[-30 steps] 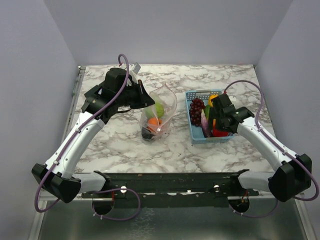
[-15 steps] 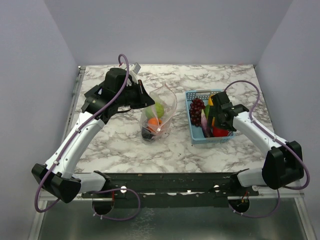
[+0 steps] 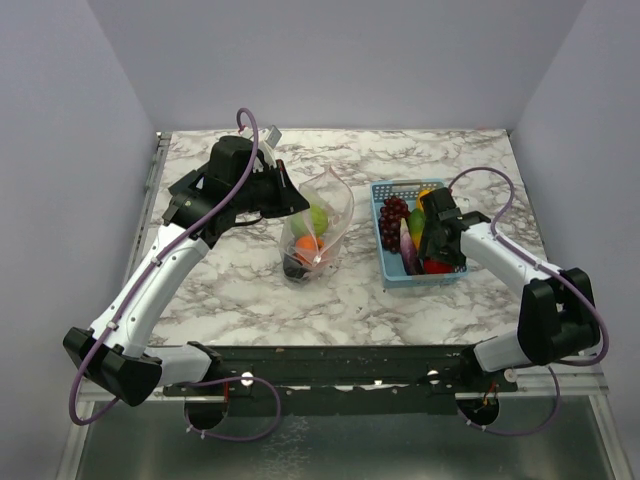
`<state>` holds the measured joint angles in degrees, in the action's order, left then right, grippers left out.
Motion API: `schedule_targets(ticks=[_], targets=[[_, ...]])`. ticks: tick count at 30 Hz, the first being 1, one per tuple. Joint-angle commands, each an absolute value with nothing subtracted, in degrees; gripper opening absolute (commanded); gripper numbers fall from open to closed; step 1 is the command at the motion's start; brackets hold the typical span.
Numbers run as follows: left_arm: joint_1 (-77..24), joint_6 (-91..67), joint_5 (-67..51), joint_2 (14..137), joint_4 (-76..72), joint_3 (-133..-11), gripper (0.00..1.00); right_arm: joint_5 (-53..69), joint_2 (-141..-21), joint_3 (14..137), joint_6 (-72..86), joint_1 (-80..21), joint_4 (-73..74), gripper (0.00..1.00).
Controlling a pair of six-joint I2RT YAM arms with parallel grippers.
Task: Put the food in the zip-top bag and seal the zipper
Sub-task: Pick up the fake vegetable from the bin.
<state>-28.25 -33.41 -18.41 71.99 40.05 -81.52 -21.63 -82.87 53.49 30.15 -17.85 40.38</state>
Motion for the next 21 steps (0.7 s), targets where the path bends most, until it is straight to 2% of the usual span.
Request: schedule_targets(ticks=[1, 5, 7, 15, 21], targets=[[-28.5, -32.7, -18.6, 70.6, 40.4, -81.0, 0.00, -21.3, -82.6, 52.2, 30.8, -17.3, 38.4, 0.53], [-28.5, -32.7, -18.6, 70.7, 40.3, -80.9, 0.00, -20.9, -80.8, 53.2, 30.7, -17.3, 39.8, 0.30], [-28.5, -32.7, -18.5, 70.6, 40.4, -80.9, 0.00, -20.9, -79.3, 53.9, 30.7, -17.1, 40.6, 0.23], [-28.5, -32.7, -18.3, 70.7, 40.3, -80.7, 0.00, -18.0, -72.8, 59.4, 30.1, -17.2, 44.3, 0.11], [-28.5, -32.8, -18.2, 70.7, 40.3, -80.8, 0.00, -9.4, -69.2, 65.4, 27.1, -17.3, 46.1, 0.08]])
